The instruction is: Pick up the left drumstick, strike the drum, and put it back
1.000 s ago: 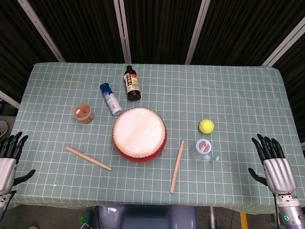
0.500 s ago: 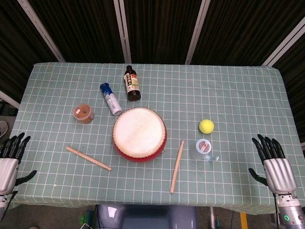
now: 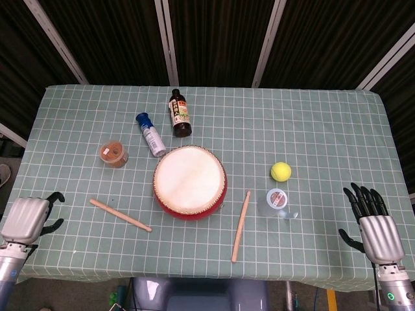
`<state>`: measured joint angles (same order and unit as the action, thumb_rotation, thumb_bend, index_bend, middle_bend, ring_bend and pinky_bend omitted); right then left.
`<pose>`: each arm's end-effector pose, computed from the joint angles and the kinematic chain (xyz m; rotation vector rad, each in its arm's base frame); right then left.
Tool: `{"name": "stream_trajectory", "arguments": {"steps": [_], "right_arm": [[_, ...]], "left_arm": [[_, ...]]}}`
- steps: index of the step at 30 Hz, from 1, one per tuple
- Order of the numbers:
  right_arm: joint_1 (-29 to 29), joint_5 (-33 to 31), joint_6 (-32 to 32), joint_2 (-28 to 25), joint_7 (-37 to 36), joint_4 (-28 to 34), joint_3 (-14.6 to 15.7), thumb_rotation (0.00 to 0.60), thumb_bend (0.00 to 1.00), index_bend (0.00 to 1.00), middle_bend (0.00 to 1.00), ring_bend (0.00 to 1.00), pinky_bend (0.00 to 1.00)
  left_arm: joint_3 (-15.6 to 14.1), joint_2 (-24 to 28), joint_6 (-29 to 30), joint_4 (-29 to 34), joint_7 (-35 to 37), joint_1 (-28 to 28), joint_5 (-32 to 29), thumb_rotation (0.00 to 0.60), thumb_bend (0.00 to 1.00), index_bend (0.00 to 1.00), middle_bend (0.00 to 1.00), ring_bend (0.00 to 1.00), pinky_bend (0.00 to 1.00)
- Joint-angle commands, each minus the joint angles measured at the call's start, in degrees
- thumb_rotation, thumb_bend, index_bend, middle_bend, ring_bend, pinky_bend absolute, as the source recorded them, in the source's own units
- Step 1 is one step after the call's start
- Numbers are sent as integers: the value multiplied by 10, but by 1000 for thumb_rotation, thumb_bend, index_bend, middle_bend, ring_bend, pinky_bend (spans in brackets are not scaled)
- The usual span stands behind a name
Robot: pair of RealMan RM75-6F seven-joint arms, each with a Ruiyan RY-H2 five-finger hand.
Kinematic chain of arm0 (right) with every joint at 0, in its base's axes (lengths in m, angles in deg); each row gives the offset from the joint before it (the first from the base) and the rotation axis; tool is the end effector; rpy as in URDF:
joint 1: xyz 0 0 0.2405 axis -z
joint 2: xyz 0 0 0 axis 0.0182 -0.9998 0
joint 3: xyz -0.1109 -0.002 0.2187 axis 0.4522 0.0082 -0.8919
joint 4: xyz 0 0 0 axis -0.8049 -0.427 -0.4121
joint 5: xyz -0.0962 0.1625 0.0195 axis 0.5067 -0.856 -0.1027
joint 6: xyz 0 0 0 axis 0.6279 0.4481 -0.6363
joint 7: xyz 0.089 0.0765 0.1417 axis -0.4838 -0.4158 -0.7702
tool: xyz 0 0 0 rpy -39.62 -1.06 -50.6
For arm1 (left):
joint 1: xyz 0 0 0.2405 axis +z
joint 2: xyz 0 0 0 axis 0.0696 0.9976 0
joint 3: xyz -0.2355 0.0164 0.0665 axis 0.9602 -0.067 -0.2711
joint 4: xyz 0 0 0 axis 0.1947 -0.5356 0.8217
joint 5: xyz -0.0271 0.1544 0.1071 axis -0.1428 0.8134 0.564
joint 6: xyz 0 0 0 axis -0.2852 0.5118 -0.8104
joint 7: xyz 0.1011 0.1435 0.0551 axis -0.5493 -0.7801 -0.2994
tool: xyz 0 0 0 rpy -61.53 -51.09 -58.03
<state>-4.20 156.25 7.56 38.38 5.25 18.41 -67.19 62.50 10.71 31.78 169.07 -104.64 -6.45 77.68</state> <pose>-0.2799 -0.2153 0.1624 1.4960 -0.7973 0.9155 -0.2647 0.2443 0.1414 -1.5837 -0.8018 -0.7208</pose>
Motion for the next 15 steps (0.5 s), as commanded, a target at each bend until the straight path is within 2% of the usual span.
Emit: {"name": "stream_trajectory", "arguments": {"steps": [1, 6, 15], "right_arm": [[0, -1, -2, -1, -2, 1, 0, 600, 264, 0, 0, 0, 66], [-1, -2, -3, -3, -5, 2, -1, 600, 264, 0, 0, 0, 66], [-1, -3, -5, -4, -9, 2, 0, 600, 264, 0, 0, 0, 66]], "left_arm": [[16, -21, -42, -12, -52, -36, -34, 600, 217, 503, 1000, 1000, 932], [22, -58, -84, -42, -99, -67, -74, 600, 248, 516, 1000, 1000, 969], [17, -103, -146, -81, -164, -107, -148, 600, 250, 477, 1000, 1000, 971]]}}
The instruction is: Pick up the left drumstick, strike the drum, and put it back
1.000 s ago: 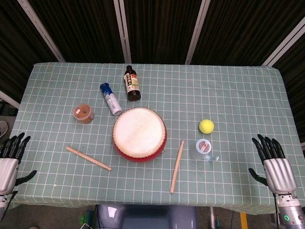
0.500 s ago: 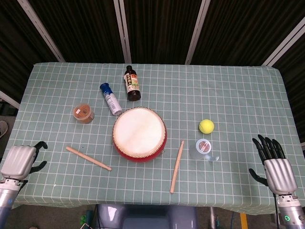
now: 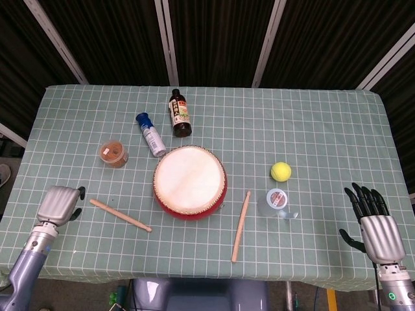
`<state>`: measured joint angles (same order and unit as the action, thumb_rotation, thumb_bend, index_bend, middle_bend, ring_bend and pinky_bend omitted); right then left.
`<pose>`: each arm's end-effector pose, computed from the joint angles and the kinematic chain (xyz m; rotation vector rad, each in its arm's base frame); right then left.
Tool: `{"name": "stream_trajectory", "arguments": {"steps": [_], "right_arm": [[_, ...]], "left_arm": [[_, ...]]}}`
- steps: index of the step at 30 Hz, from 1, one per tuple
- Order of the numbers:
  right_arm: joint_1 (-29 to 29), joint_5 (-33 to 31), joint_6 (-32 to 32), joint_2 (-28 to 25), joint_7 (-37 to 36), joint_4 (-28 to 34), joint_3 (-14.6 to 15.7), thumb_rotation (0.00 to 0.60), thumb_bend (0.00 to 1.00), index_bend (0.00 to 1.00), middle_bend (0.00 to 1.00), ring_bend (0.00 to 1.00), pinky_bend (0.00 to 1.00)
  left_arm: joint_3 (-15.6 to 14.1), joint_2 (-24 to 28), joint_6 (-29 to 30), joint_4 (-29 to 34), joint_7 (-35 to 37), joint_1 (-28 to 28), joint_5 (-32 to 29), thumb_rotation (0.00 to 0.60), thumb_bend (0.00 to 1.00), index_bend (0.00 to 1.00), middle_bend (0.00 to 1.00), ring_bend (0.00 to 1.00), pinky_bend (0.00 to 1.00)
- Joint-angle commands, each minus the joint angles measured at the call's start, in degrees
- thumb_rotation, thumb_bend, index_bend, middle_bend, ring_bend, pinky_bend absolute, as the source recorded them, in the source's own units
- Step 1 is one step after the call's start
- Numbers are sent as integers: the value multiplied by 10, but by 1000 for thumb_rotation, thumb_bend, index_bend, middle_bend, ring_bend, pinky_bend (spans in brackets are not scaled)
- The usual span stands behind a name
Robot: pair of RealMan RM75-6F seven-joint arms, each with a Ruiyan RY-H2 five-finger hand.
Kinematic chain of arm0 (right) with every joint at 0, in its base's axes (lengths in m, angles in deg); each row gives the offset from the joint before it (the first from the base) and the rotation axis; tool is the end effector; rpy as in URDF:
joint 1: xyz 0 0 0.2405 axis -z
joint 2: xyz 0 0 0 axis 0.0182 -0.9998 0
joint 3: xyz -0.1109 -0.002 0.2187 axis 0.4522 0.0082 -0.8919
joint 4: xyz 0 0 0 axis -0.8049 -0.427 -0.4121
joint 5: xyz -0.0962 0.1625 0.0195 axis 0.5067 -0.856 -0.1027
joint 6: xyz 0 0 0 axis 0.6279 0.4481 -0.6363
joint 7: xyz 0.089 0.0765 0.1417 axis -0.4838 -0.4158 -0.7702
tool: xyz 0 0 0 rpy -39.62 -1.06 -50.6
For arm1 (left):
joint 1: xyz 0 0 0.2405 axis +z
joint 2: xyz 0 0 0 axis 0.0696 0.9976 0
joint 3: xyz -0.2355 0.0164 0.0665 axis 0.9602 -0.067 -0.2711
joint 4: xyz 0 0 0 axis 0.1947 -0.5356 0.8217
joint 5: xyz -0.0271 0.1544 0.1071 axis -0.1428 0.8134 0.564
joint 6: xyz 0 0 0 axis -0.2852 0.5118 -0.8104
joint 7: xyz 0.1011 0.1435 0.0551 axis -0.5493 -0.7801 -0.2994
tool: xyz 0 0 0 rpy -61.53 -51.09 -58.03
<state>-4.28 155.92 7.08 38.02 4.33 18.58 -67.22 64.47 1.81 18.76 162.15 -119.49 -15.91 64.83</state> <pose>-0.2810 -0.2159 0.1632 1.4930 -0.8149 0.9178 -0.2716 0.2905 0.0795 -1.7274 -0.7663 -0.4847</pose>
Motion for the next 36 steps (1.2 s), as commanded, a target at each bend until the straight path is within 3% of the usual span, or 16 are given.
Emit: {"name": "stream_trajectory", "arguments": {"steps": [1, 36], "right_arm": [[0, 0, -1, 0, 0, 0, 0, 600, 264, 0, 0, 0, 66], [-1, 1, -2, -1, -8, 4, 1, 600, 264, 0, 0, 0, 66]], "left_arm": [[-3, -20, -21, -16, -19, -17, -27, 600, 250, 476, 1000, 1000, 971], [-30, -127, -40, -63, -114, -95, -125, 600, 306, 494, 1000, 1000, 971]]}}
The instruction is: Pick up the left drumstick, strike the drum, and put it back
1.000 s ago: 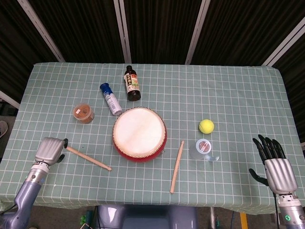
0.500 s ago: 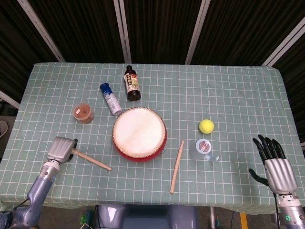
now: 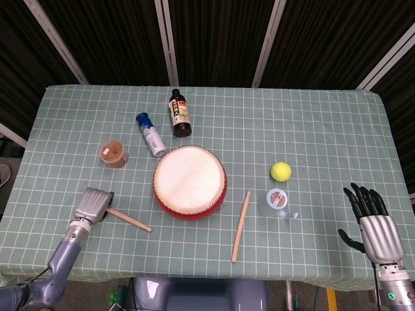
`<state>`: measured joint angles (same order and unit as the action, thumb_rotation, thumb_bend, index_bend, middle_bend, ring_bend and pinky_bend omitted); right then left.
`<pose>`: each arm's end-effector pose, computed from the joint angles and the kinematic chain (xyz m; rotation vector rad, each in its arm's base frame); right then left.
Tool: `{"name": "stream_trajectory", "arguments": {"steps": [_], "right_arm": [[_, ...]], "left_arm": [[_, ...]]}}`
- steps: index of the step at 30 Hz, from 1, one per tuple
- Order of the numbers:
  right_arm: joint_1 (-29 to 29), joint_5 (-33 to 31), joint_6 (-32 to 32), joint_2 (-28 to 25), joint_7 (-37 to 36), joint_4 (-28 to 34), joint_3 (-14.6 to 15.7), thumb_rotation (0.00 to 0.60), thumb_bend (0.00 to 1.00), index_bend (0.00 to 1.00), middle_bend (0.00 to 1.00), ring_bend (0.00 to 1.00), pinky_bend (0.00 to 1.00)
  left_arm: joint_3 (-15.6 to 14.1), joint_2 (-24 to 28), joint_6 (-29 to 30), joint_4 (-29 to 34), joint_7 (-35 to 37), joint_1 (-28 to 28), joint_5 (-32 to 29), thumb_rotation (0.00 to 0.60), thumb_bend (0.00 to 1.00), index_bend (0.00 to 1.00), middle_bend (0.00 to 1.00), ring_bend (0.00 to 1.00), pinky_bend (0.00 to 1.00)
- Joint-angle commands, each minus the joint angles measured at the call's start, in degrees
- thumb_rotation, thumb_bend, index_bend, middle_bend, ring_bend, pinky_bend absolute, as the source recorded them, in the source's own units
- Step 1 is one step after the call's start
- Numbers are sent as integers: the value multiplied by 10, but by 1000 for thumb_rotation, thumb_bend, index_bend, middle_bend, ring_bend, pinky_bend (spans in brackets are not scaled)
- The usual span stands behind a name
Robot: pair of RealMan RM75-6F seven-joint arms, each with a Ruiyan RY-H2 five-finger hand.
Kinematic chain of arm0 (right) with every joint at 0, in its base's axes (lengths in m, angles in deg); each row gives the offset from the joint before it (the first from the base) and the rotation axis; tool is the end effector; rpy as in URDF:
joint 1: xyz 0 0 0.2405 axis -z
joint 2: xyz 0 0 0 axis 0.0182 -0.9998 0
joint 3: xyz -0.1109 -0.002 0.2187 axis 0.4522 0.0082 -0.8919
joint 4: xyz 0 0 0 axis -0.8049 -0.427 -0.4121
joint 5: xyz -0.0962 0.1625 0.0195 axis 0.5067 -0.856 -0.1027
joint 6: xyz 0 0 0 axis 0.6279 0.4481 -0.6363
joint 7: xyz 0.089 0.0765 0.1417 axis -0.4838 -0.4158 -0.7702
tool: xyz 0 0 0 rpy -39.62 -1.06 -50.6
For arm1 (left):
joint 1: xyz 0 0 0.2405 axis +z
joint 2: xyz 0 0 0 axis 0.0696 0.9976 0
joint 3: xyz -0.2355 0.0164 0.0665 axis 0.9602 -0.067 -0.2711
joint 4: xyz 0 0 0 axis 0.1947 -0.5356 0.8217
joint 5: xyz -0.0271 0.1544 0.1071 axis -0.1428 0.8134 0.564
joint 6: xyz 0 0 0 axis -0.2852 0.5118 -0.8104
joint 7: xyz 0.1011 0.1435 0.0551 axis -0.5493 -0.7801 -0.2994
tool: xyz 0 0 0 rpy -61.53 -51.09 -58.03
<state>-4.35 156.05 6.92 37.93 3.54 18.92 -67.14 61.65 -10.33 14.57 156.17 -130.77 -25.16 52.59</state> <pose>-0.2798 -0.2159 0.1623 1.4931 -0.8306 0.9308 -0.2520 0.3090 0.0006 -1.8612 -0.7716 -0.3703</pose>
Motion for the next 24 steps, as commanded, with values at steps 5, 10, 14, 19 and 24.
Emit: {"name": "stream_trajectory", "arguments": {"steps": [5, 10, 14, 19, 24], "right_arm": [[0, -1, 0, 0, -1, 0, 0, 600, 264, 0, 0, 0, 66], [0, -1, 0, -1, -3, 0, 0, 600, 264, 0, 0, 0, 66], [0, -1, 1, -2, -4, 1, -1, 600, 264, 0, 0, 0, 66], [1, -1, 1, -2, -4, 2, 0, 600, 264, 0, 0, 0, 66], [1, 0, 2, -2, -2, 2, 0, 600, 264, 0, 0, 0, 66]], "left_arm": [[-8, -16, 5, -8, -7, -6, -10, 600, 326, 526, 1000, 1000, 971], [-15, -15, 9, -7, -9, -6, -15, 600, 434, 664, 1000, 1000, 971], [-16, 0, 21, 11, 7, -3, -5, 600, 468, 710, 1000, 1000, 971], [-8, 43, 47, 68, 44, 5, 21, 600, 471, 718, 1000, 1000, 971], [7, 91, 86, 135, 84, 18, 54, 600, 484, 728, 1000, 1000, 971]]}}
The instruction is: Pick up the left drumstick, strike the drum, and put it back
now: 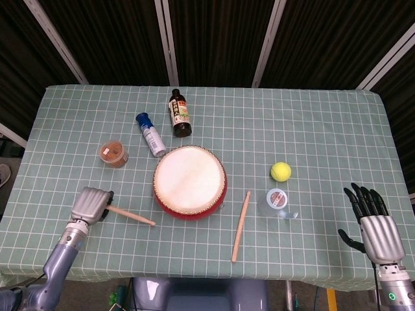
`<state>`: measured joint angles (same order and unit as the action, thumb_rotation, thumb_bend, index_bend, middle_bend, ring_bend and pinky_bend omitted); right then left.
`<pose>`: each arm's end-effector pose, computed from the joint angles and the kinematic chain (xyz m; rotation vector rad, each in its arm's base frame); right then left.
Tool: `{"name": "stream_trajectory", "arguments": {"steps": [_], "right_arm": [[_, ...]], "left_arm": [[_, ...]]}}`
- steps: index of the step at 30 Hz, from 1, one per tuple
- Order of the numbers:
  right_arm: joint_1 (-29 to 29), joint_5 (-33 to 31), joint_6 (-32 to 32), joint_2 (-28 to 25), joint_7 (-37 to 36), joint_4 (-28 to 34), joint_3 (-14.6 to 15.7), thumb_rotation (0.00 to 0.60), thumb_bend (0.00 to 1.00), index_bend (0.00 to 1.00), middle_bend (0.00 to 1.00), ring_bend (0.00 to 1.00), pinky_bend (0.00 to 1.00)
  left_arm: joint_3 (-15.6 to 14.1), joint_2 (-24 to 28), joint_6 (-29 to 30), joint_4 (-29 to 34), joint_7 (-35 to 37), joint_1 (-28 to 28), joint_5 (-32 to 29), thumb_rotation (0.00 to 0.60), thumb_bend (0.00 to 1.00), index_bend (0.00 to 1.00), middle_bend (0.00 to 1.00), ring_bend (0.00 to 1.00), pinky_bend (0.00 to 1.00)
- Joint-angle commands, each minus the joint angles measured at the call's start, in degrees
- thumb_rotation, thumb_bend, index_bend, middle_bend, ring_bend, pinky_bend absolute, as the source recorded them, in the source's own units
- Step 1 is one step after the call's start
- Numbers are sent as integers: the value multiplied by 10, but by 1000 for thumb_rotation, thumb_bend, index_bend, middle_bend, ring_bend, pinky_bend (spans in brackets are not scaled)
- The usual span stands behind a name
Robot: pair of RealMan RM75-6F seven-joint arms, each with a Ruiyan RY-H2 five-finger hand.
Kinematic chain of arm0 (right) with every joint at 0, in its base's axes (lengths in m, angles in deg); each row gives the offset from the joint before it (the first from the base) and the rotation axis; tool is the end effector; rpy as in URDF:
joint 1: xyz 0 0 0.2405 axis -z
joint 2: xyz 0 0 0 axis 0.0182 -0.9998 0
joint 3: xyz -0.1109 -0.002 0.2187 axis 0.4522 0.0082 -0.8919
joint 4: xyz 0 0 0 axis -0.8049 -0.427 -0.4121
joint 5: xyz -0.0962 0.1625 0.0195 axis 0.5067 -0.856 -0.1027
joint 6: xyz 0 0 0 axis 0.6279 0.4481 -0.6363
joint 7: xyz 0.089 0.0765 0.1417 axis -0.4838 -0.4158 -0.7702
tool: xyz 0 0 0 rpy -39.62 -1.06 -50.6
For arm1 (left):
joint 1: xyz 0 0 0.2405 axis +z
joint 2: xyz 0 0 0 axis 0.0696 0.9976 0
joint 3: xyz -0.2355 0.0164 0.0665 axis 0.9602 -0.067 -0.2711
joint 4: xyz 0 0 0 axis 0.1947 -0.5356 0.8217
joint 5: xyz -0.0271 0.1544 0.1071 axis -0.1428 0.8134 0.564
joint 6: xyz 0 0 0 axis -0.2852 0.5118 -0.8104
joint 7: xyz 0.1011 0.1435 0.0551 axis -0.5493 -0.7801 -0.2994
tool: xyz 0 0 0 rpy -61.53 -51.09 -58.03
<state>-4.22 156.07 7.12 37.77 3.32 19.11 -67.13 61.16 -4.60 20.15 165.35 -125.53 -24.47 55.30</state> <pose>-0.2796 -0.2152 0.1634 1.4890 -0.8331 0.9348 -0.2302 0.3021 0.0322 -1.7998 -0.8219 -0.5167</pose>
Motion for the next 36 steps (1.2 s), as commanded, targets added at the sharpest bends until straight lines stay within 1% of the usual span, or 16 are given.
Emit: {"name": "stream_trajectory", "arguments": {"steps": [1, 6, 9, 11, 14, 18, 21, 24, 28, 29, 31, 33, 34, 36], "right_arm": [[0, -1, 0, 0, 1, 0, 0, 600, 265, 0, 0, 0, 66], [0, -2, 0, 0, 1, 1, -1, 600, 264, 0, 0, 0, 66], [0, -2, 0, 0, 3, 1, -1, 600, 264, 0, 0, 0, 66], [0, -1, 0, 0, 4, 1, -1, 600, 264, 0, 0, 0, 66], [0, 0, 0, 1, 5, 1, -1, 600, 264, 0, 0, 0, 66], [0, 0, 0, 1, 4, 1, -1, 600, 265, 0, 0, 0, 66], [0, -1, -1, 0, 1, 2, -1, 600, 265, 0, 0, 0, 66], [0, -1, -1, 0, -2, 2, 0, 600, 265, 0, 0, 0, 66], [-1, -1, -3, -2, -6, 3, 0, 600, 264, 0, 0, 0, 66], [-1, -2, -3, -2, -7, 3, 0, 600, 265, 0, 0, 0, 66], [-1, -3, -4, -3, -11, 3, 0, 600, 264, 0, 0, 0, 66], [0, -5, -4, -4, -16, 3, -1, 600, 264, 0, 0, 0, 66], [0, -6, -5, -5, -18, 3, -1, 600, 264, 0, 0, 0, 66], [-1, -6, -5, -6, -21, 3, -1, 600, 264, 0, 0, 0, 66]], "left_arm": [[16, 43, 43, 55, 47, 15, 41, 600, 487, 730, 1000, 1000, 971], [30, 86, 86, 109, 111, 32, 97, 600, 500, 739, 1000, 1000, 971], [45, 100, 114, 133, 124, 37, 115, 600, 501, 742, 1000, 1000, 971], [63, 101, 131, 147, 125, 36, 114, 600, 503, 741, 1000, 1000, 971], [92, 93, 142, 164, 107, 25, 89, 600, 503, 740, 1000, 1000, 971], [133, 57, 156, 170, 68, -4, 49, 600, 503, 739, 1000, 1000, 971], [165, 8, 171, 151, 50, -31, 31, 600, 503, 738, 1000, 1000, 971], [194, -39, 170, 133, 30, -64, -9, 600, 503, 735, 1000, 1000, 971], [217, -87, 170, 103, -21, -108, -53, 600, 503, 735, 1000, 1000, 971], [218, -99, 172, 94, -33, -117, -60, 600, 504, 736, 1000, 1000, 971], [208, -120, 176, 64, -65, -133, -62, 600, 504, 739, 1000, 1000, 971], [182, -128, 171, 40, -108, -141, -66, 600, 506, 744, 1000, 1000, 971], [158, -130, 163, 27, -154, -144, -84, 600, 507, 745, 1000, 1000, 971], [129, -125, 154, 31, -246, -150, -145, 600, 508, 748, 1000, 1000, 971]]}}
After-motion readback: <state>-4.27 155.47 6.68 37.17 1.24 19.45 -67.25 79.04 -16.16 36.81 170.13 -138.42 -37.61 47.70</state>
